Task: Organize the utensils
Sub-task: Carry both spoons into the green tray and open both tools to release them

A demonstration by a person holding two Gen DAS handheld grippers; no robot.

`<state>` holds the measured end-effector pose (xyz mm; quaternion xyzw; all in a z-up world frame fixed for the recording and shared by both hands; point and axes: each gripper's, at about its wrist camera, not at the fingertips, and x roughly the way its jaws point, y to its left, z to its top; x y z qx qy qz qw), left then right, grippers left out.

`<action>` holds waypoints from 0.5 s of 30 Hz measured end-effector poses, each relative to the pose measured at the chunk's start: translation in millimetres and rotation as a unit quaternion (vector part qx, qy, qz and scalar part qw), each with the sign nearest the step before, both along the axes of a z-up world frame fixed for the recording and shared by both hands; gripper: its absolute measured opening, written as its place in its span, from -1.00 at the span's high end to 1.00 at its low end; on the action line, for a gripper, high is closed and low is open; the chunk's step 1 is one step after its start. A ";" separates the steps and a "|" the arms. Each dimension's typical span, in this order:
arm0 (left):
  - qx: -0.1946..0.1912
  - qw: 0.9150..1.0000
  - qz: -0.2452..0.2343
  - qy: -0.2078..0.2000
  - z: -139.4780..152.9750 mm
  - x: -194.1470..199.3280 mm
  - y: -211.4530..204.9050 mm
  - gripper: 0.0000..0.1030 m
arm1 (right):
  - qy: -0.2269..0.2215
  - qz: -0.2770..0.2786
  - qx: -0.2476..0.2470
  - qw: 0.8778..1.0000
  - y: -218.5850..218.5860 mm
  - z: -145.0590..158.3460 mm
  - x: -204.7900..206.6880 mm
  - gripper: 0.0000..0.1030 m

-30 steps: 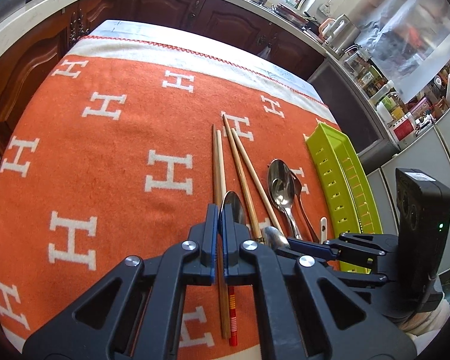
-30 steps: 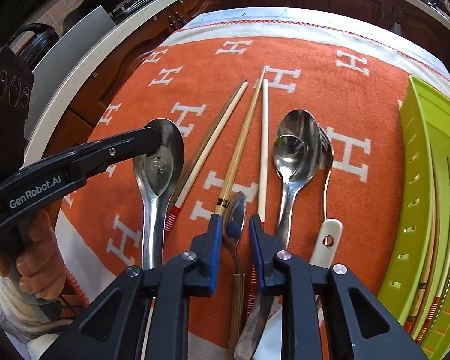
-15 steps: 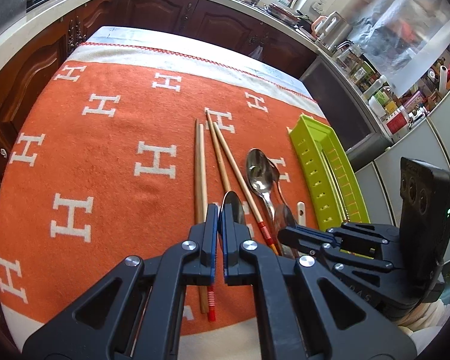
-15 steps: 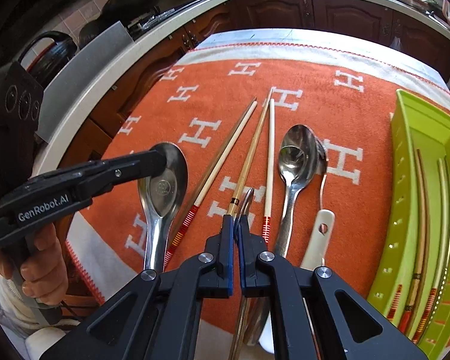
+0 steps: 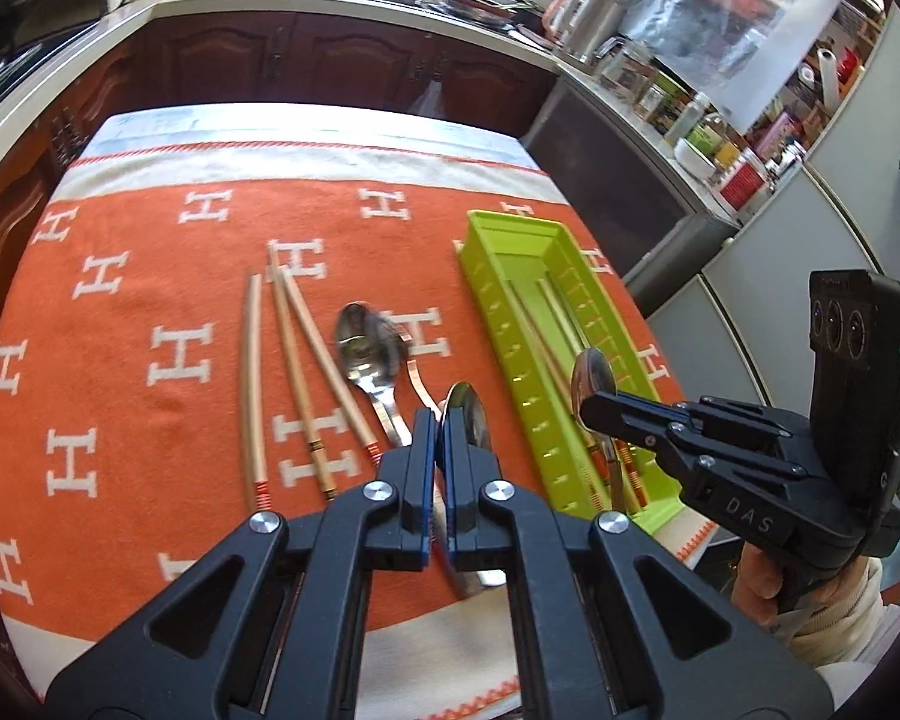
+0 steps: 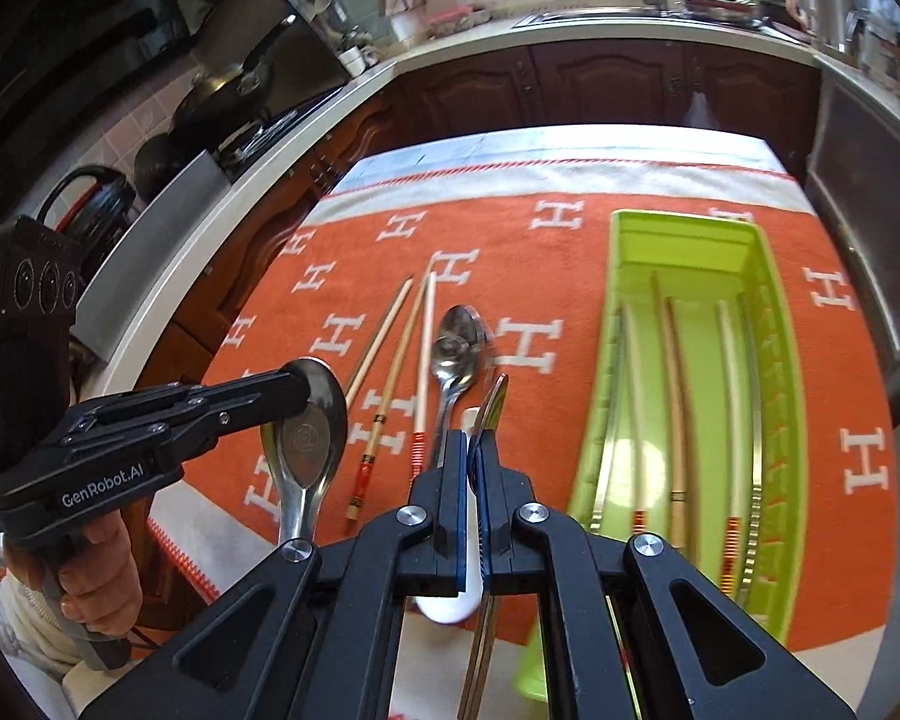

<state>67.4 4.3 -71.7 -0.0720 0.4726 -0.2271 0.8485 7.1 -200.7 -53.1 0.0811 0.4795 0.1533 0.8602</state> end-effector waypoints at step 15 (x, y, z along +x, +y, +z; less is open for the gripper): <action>0.063 0.995 -0.078 -0.010 8.7 39.6 -123.9 0.99 | -0.006 -0.075 -0.012 0.997 -104.5 -6.1 26.6 0.95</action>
